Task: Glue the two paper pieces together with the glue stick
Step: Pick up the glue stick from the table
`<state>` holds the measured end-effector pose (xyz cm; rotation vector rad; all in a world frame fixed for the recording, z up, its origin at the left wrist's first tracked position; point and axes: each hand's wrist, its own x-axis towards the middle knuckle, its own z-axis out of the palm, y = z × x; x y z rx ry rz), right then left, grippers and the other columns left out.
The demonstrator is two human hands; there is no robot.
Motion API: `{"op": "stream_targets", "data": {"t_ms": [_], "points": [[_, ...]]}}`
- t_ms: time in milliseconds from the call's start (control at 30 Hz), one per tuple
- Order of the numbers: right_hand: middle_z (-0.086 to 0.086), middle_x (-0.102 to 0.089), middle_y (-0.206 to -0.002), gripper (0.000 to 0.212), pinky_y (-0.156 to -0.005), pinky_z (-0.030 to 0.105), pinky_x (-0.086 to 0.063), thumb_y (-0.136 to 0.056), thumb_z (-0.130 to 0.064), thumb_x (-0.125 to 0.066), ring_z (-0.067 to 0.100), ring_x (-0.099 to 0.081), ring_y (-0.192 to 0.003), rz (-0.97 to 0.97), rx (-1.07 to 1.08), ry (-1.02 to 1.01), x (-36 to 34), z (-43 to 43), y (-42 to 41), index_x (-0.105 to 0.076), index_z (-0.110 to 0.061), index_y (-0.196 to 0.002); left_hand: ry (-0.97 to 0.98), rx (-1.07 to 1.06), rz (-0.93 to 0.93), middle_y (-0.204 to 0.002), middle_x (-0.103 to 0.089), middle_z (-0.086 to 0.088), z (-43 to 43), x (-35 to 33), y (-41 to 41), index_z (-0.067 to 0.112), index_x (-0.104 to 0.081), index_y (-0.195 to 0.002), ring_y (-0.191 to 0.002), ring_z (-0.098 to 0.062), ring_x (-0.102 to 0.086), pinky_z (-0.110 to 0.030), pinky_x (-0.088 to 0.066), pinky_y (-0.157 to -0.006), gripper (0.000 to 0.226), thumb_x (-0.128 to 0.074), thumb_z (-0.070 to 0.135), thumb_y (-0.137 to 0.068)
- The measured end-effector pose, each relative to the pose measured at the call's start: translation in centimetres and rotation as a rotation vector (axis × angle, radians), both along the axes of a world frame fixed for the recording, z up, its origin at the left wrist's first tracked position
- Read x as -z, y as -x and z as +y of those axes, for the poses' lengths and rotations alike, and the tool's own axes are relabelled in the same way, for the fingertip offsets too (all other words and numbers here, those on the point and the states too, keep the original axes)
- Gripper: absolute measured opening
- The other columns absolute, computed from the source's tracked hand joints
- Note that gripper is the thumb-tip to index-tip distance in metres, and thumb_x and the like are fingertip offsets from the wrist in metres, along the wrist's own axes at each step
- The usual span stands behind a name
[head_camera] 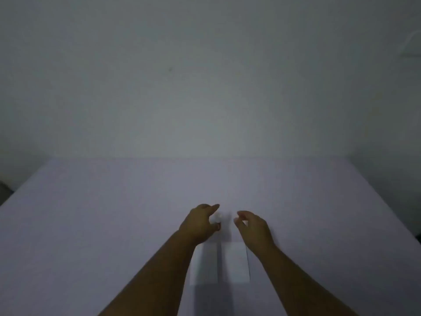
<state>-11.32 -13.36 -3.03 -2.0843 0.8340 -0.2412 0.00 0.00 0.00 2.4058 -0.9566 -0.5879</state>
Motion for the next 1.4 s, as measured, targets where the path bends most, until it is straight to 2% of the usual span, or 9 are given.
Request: {"op": "stream_targets", "data": {"t_ms": [167,267,400,500,700,933,1033,1200,1400], "points": [[0.003,-0.066,-0.117,0.036,-0.092,0.027,-0.043,-0.086,-0.028,-0.062,0.018,-0.058,-0.105,0.054,-0.044,-0.051,2.3,0.0,-0.6,-0.059,-0.016,-0.120,0.075,-0.103,0.089,-0.134,-0.057,-0.002,-0.9,1.8,-0.2,0.023,-0.055,-0.132,-0.120,-0.020,-0.054,-0.032,-0.041,-0.103,0.050,-0.067,0.025,-0.083],[0.005,-0.063,-0.123,0.040,-0.101,0.031,-0.043,-0.085,-0.024,-0.062,0.020,-0.057,-0.113,0.087,-0.103,-0.054,3.0,0.1,-1.2,-0.057,-0.016,-0.124,0.176,-0.193,0.165,-0.116,-0.068,-0.003,-1.2,2.2,-0.5,0.020,-0.066,-0.113,-0.100,-0.018,-0.063,-0.027,-0.049,-0.088,0.034,-0.066,0.011,-0.080],[0.007,-0.058,-0.130,0.046,-0.106,0.042,-0.040,-0.085,-0.024,-0.060,0.025,-0.048,-0.123,0.134,-0.164,-0.071,3.6,0.3,-2.0,-0.051,-0.019,-0.130,0.178,-0.199,0.148,-0.097,-0.072,-0.001,-1.5,2.5,-1.0,0.019,-0.062,-0.100,-0.080,-0.012,-0.065,-0.012,-0.041,-0.065,0.016,-0.061,0.012,-0.086],[0.011,-0.062,-0.121,0.040,-0.099,0.041,-0.047,-0.083,-0.022,-0.063,0.027,-0.055,-0.114,0.100,-0.183,-0.065,3.7,0.2,-2.7,-0.057,-0.025,-0.123,0.201,-0.218,0.145,-0.096,-0.061,0.007,-1.6,2.3,-1.6,0.017,-0.062,-0.106,-0.081,-0.008,-0.058,-0.004,-0.035,-0.059,0.017,-0.061,0.022,-0.090],[0.011,-0.060,-0.100,0.029,-0.087,0.040,-0.051,-0.087,-0.026,-0.059,0.025,-0.059,-0.092,0.084,-0.201,0.024,3.6,-0.1,-3.4,-0.061,-0.022,-0.116,0.302,-0.285,0.285,-0.102,-0.064,-0.001,-1.7,2.1,-2.2,0.015,-0.061,-0.108,-0.093,-0.015,-0.060,-0.020,-0.042,-0.078,0.018,-0.057,0.025,-0.092],[0.009,-0.058,-0.093,0.021,-0.084,0.040,-0.050,-0.087,-0.024,-0.060,0.026,-0.055,-0.092,0.096,-0.074,0.221,3.2,-1.1,-3.5,-0.062,-0.015,-0.106,0.416,-0.619,0.272,-0.099,-0.066,-0.004,-2.1,3.4,-2.6,0.014,-0.062,-0.109,-0.091,-0.019,-0.060,-0.024,-0.041,-0.075,0.022,-0.058,0.027,-0.091],[0.001,-0.051,-0.085,0.019,-0.084,0.039,-0.050,-0.088,-0.024,-0.060,0.025,-0.053,-0.095,0.083,0.011,0.180,3.7,-1.6,-2.9,-0.062,-0.014,-0.104,0.253,-0.507,0.138,-0.094,-0.063,0.000,-1.6,4.9,-3.2,0.015,-0.063,-0.105,-0.082,-0.013,-0.056,-0.014,-0.036,-0.062,0.019,-0.062,0.023,-0.088],[-0.005,-0.049,-0.087,0.023,-0.082,0.031,-0.045,-0.086,-0.024,-0.062,0.018,-0.049,-0.096,0.035,0.030,0.108,4.7,-1.5,-2.4,-0.062,-0.018,-0.109,0.030,-0.332,0.033,-0.103,-0.064,-0.010,-1.2,7.5,-3.1,0.009,-0.064,-0.100,-0.091,-0.024,-0.061,-0.030,-0.046,-0.075,0.018,-0.060,0.012,-0.083],[-0.006,-0.049,-0.089,0.029,-0.086,0.031,-0.044,-0.085,-0.021,-0.064,0.019,-0.049,-0.100,-0.018,0.035,0.086,5.0,-1.4,-2.1,-0.061,-0.016,-0.114,-0.028,-0.279,-0.016,-0.105,-0.064,-0.010,-0.7,8.5,-3.2,0.010,-0.060,-0.102,-0.093,-0.026,-0.060,-0.031,-0.043,-0.076,0.019,-0.057,0.013,-0.083]]}}
